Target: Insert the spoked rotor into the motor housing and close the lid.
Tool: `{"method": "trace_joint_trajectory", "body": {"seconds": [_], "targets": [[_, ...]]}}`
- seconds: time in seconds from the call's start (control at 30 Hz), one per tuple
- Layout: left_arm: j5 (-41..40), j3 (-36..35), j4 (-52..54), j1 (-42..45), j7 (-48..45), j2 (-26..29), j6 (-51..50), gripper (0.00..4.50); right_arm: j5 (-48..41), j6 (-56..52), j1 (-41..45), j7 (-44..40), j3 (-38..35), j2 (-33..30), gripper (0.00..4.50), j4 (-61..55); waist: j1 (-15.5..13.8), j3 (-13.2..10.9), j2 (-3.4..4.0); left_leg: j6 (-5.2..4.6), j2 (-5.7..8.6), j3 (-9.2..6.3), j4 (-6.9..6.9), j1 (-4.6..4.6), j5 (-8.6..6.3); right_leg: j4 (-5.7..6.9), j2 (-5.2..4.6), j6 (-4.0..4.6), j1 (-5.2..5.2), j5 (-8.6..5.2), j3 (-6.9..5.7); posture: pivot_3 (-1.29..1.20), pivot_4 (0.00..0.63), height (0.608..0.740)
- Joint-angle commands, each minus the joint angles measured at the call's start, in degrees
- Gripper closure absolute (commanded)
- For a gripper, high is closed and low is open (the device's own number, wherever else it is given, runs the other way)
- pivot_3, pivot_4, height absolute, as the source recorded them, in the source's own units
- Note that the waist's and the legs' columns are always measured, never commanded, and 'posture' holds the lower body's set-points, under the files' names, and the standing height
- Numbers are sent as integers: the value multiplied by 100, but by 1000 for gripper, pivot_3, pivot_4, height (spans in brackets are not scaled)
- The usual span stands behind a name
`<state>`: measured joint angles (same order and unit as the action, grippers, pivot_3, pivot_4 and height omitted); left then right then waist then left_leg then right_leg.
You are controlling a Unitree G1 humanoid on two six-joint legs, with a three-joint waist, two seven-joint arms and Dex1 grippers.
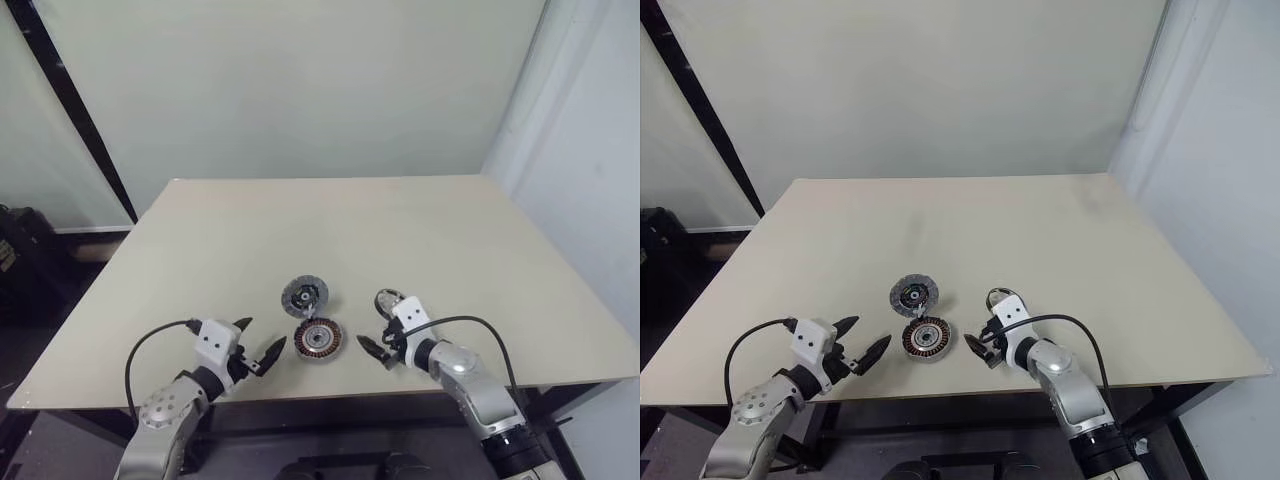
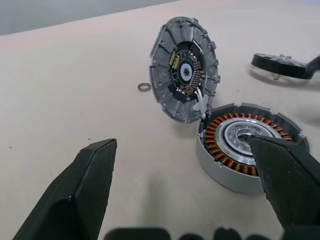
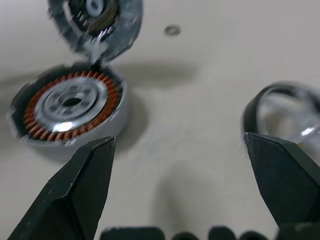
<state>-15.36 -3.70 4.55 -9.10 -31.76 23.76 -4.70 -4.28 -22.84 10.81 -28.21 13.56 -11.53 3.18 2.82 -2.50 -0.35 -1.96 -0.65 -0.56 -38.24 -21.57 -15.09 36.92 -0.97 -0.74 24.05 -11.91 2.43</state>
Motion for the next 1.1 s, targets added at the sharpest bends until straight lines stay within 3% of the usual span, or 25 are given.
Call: {"method": "trace_joint_trajectory", "body": {"seconds": [0.03, 0.27, 1.1], "targets": [[-44, -236, 62, 191, 144, -91, 184, 0, -88, 177, 172, 104, -356, -54, 21, -170, 0, 1, -1, 0, 1, -1, -2, 0, 0, 0, 0, 0, -3, 0, -1, 0, 0, 740], [-54, -355, 42, 360, 255, -202, 215, 0, -21, 193, 253, 156, -640, -232, 21, -117, 2, 1, -1, 0, 3, 1, -2, 1, 0, 0, 1, -3, -5, 2, 0, 0, 0, 740], [142, -116, 165, 139, 127, -182, 83, 0, -612, -554, 115, -523, -534, -356, 21, -740, 0, 2, -1, -1, 4, -1, -7, 5, 0, 3, 3, 0, -11, 2, 1, 0, 0, 740]]}}
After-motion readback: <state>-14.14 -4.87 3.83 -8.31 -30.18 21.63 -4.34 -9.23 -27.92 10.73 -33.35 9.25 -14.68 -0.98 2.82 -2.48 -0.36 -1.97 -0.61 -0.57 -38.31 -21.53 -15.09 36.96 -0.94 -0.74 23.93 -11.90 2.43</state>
